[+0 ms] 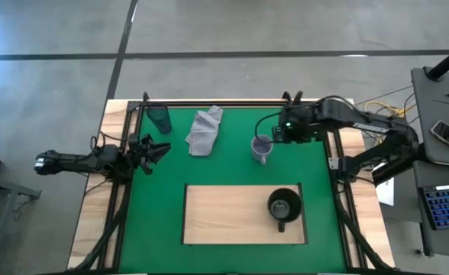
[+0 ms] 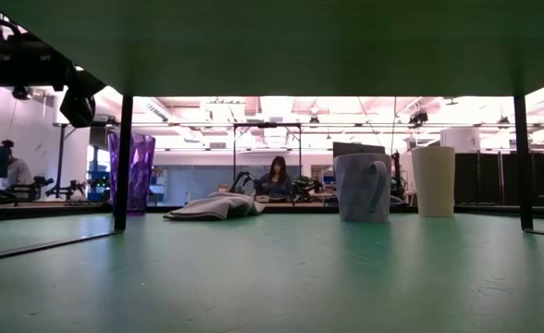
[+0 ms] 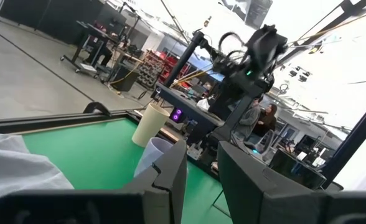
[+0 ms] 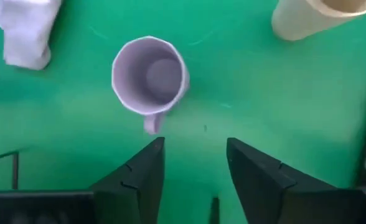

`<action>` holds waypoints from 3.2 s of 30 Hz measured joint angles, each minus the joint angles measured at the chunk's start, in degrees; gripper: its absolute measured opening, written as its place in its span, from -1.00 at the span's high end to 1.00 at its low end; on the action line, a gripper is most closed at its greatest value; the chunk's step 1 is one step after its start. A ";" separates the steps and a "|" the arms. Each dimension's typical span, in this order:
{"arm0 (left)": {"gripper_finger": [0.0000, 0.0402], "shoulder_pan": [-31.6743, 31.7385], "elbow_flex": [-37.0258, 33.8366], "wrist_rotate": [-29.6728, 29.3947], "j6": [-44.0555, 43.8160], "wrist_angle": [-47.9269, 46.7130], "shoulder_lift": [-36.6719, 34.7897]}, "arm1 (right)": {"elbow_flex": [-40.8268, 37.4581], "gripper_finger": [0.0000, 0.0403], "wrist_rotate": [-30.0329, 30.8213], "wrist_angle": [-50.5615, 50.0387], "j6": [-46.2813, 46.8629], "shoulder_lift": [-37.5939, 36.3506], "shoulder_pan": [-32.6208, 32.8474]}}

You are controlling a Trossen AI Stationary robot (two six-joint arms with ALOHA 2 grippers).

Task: Stack small to large cups/mugs on shelf
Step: Put the violet mug on the shelf

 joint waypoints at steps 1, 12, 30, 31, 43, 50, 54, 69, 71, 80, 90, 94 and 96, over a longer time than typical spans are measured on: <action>0.61 0.00 0.00 0.00 0.00 0.00 0.00 | -2.28 0.11 -0.65 3.61 -0.06 -0.04 -0.47; 0.61 -0.02 0.00 0.00 0.07 -0.07 0.09 | -17.45 -0.03 -1.74 21.43 2.55 1.02 -2.73; 0.62 0.00 0.00 0.00 0.02 -0.11 0.09 | -17.91 0.09 0.50 28.62 -1.56 13.75 -3.15; 0.62 -0.02 0.00 -0.02 0.02 -0.11 0.09 | -17.58 0.13 0.50 28.46 -1.96 14.57 -3.19; 0.61 -0.01 -0.02 -0.02 -0.02 -0.11 0.09 | -8.86 0.84 1.24 21.73 -9.14 17.99 -4.34; 0.61 -0.01 -0.02 -0.02 -0.01 -0.11 0.09 | 0.73 0.93 -0.47 10.24 -11.95 17.73 -4.57; 0.61 -0.02 -0.04 -0.02 0.02 -0.11 0.09 | 4.51 0.94 -1.72 8.16 -12.06 17.58 -4.63; 0.61 -0.01 -0.07 -0.01 0.00 -0.11 0.09 | 6.43 0.94 -2.02 6.64 -13.43 20.47 -4.41; 0.61 0.00 -0.07 0.00 0.00 -0.11 0.09 | 5.95 0.95 -2.20 6.77 -14.02 21.51 -4.41; 0.62 0.00 -0.07 0.00 -0.02 -0.47 0.09 | 3.54 0.94 -4.36 14.32 -16.17 26.48 -4.41; 0.62 -0.02 -0.07 0.00 -0.02 -0.57 0.11 | 3.62 0.94 -4.69 15.22 -19.60 28.90 -4.42; 0.61 0.00 -0.07 0.00 0.02 -0.55 0.12 | 3.61 0.92 -4.56 15.29 -20.68 28.94 -4.67; 0.61 -0.01 -0.07 0.00 0.02 -0.53 0.11 | 3.59 0.87 -4.29 15.37 -20.80 28.98 -4.68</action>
